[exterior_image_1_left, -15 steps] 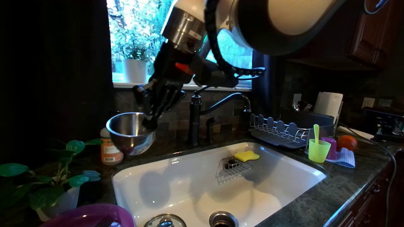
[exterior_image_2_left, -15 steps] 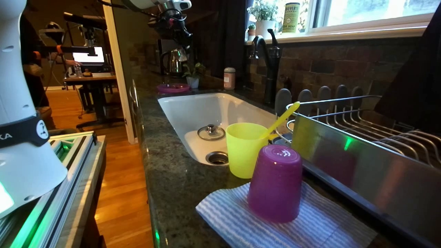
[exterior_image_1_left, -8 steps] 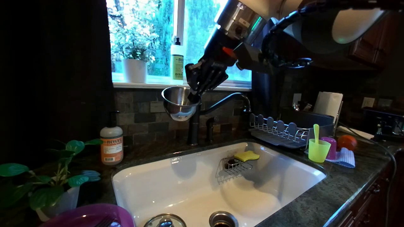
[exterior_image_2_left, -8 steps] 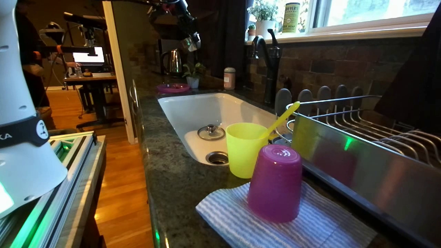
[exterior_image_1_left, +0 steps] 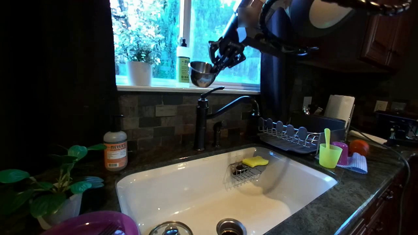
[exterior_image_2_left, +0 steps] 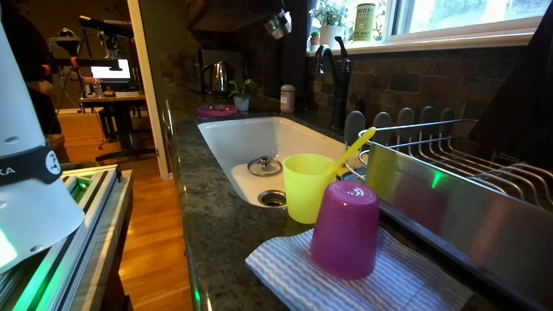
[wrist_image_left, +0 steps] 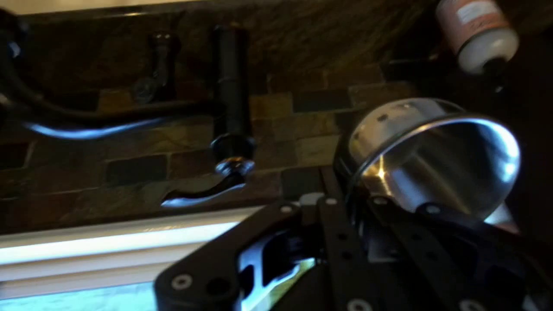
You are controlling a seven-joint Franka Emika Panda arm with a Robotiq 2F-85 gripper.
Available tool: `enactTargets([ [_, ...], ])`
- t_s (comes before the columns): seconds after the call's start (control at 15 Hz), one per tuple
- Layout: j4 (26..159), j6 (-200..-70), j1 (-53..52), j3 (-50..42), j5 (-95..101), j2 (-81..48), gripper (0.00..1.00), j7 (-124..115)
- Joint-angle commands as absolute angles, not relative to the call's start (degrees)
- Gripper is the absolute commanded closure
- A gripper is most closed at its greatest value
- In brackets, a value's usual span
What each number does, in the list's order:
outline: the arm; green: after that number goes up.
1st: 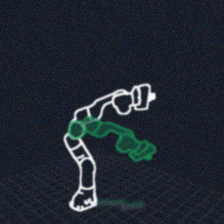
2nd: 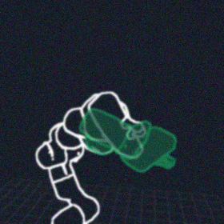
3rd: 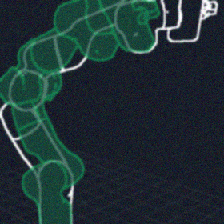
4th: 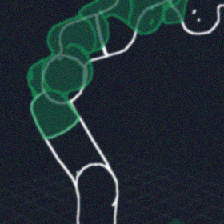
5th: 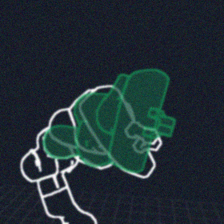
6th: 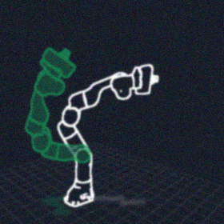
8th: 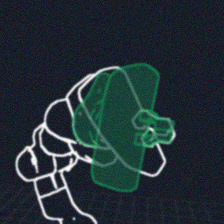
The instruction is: Put the silver bowl on the windowsill
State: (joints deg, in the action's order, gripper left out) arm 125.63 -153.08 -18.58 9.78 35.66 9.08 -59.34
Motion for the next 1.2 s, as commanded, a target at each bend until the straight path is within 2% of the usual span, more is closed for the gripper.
enactTargets([
  [0.0,124.31,-151.38,-13.29,7.12,34.46,13.22,0.98,-61.42],
  [0.2,121.88,-150.63,-8.47,5.76,36.35,13.47,0.98,-65.91],
  [0.27,123.11,-153.00,-6.65,8.82,33.62,13.15,0.93,-60.45],
  [0.4,122.40,-152.94,-5.10,7.99,33.87,13.29,0.93,-61.60],
  [0.47,122.33,-152.93,-4.94,7.96,33.89,13.27,0.98,-61.94],
  [0.6,117.64,-147.16,-5.71,7.44,35.50,10.41,0.98,-70.68],
  [0.67,115.64,-146.04,-2.53,9.59,34.71,9.27,0.98,-71.39],
  [1.13,93.59,-122.75,-1.96,7.51,30.81,-3.66,0.98,-76.52],
])
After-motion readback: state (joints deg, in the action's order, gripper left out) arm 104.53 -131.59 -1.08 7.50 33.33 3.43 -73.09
